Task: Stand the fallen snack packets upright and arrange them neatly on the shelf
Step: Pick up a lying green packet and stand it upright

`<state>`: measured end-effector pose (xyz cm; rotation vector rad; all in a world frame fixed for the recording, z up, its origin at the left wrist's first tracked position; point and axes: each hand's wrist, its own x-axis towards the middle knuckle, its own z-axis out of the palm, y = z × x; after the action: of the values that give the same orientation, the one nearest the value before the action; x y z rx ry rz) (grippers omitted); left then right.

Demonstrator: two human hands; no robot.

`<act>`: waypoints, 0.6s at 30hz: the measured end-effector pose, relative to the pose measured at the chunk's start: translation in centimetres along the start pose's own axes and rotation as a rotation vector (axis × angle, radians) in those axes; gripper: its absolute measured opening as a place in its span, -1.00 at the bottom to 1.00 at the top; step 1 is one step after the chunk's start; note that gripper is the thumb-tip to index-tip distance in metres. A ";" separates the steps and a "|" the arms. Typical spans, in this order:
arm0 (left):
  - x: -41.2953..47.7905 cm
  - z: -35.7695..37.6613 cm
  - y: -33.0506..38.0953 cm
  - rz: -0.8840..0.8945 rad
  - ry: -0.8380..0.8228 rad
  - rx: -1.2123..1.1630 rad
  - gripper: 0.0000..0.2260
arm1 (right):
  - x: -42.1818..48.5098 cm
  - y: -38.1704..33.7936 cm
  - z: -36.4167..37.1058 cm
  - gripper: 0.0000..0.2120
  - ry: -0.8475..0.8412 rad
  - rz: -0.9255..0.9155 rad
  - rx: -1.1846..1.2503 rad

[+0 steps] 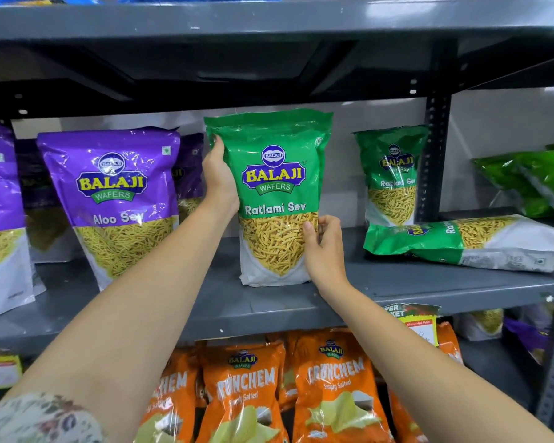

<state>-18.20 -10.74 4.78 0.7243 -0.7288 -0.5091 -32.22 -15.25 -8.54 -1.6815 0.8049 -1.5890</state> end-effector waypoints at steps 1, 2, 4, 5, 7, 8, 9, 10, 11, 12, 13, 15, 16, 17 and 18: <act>0.2 0.0 0.0 0.000 0.000 0.013 -0.52 | 0.0 -0.1 0.0 -0.85 -0.003 0.008 0.008; 0.3 0.0 -0.1 0.004 0.002 0.026 -0.51 | -0.1 -0.1 -0.1 -0.84 -0.007 0.013 0.016; 0.3 0.1 0.0 0.032 0.022 0.057 -0.55 | -0.1 -0.2 -0.1 -0.84 -0.012 0.019 0.028; 0.0 0.1 0.1 0.063 0.049 0.077 -0.63 | -0.2 -0.2 -0.1 -0.83 -0.012 0.021 0.034; -0.4 0.0 -0.1 0.122 0.118 0.085 -0.78 | -0.1 0.0 -0.1 -0.81 -0.011 0.022 0.041; -0.5 -0.3 -0.5 0.136 0.149 0.078 -0.78 | -0.1 0.0 -0.1 -0.81 -0.010 0.026 0.044; -0.9 -0.6 -0.9 0.135 0.177 0.083 -0.76 | -0.1 0.1 -0.1 -0.80 -0.009 0.032 0.048; -1.4 -0.9 -1.4 0.131 0.207 0.089 -0.74 | -0.1 0.2 -0.1 -0.79 -0.009 0.038 0.049; -1.9 -1.1 -1.8 0.125 0.234 0.090 -0.73 | -0.1 0.3 0.0 -0.78 -0.009 0.043 0.048; -2.2 -1.5 -2.4 0.118 0.252 0.081 -0.73 | 0.0 0.5 0.1 -0.76 -0.009 0.048 0.046; -2.5 -1.9 -2.9 0.103 0.255 0.074 -0.74 | 0.0 0.6 0.2 -0.73 -0.011 0.051 0.044; -3.2 -2.4 -3.7 0.065 0.238 0.060 -0.73 | 0.1 0.7 0.3 -0.69 -0.008 0.065 0.038; -3.5 -2.7 -4.1 0.048 0.228 0.037 -0.72 | 0.1 0.6 0.3 -0.67 0.002 0.072 0.041; -4.0 -2.8 -4.3 0.029 0.225 0.021 -0.70 | 0.0 0.4 0.2 -0.66 0.021 0.080 0.051; -4.6 -2.8 -4.5 0.012 0.238 0.013 -0.70 | -0.1 0.1 0.1 -0.64 0.051 0.083 0.072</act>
<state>-19.81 -9.56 -1.93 0.7770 -0.5143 -0.3992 -32.12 -15.20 -8.72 -1.5433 0.8228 -1.5908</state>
